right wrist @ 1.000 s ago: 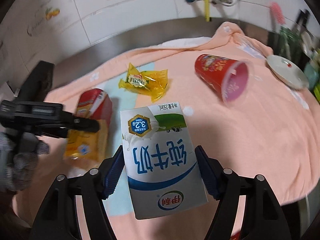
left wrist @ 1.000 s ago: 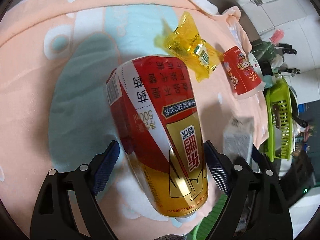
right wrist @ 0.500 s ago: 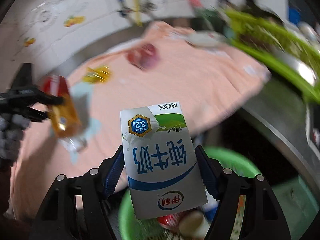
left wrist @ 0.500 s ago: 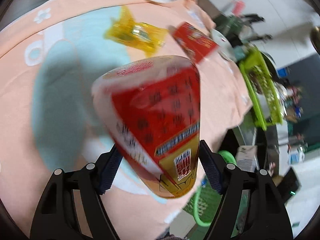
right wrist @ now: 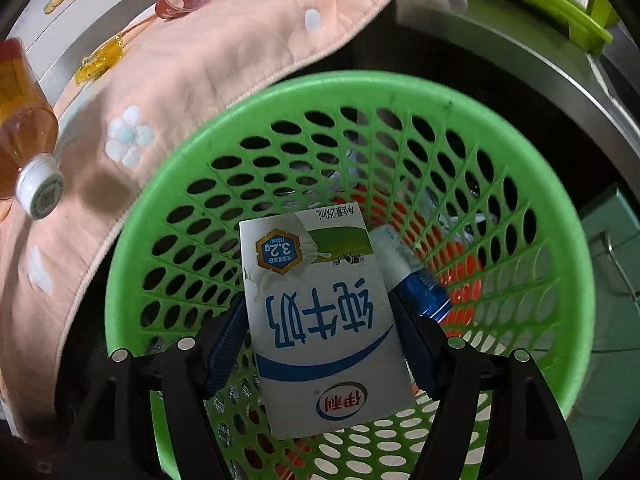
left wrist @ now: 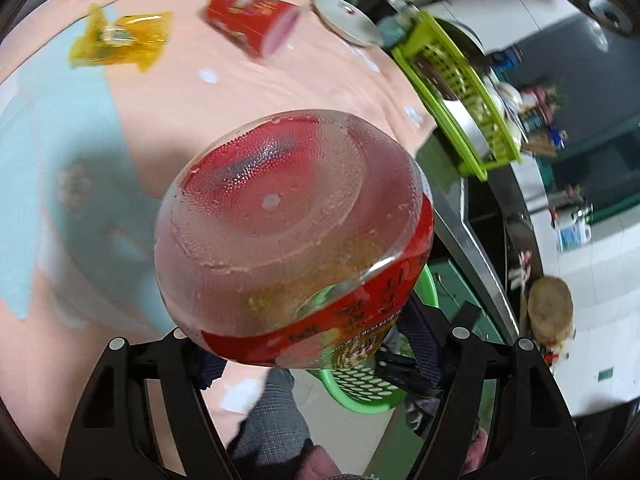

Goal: Collect trash
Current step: 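Carry the milk carton into the basket and open the right tool while the left tool carries the drink carton, then lower the drink carton into the basket and open the left tool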

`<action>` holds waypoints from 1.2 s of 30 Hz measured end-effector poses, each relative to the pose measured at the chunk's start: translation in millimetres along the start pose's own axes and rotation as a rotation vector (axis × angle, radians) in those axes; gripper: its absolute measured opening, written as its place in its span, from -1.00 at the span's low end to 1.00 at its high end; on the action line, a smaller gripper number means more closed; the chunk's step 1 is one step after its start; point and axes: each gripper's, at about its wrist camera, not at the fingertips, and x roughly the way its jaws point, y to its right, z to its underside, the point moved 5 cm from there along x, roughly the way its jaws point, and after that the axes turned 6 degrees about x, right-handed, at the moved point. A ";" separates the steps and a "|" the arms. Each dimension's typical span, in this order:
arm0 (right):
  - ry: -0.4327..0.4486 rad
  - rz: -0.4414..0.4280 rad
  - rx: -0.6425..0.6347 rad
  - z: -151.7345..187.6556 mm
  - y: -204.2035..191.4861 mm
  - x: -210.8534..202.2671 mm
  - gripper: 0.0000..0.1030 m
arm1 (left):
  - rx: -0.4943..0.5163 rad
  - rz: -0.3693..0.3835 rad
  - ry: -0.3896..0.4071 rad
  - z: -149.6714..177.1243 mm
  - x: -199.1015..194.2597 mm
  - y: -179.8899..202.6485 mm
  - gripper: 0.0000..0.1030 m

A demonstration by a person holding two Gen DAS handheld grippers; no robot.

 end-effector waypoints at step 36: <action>0.466 0.072 0.180 52.8 93.6 -196.5 0.45 | 0.314 0.005 -0.423 82.0 207.3 141.7 0.41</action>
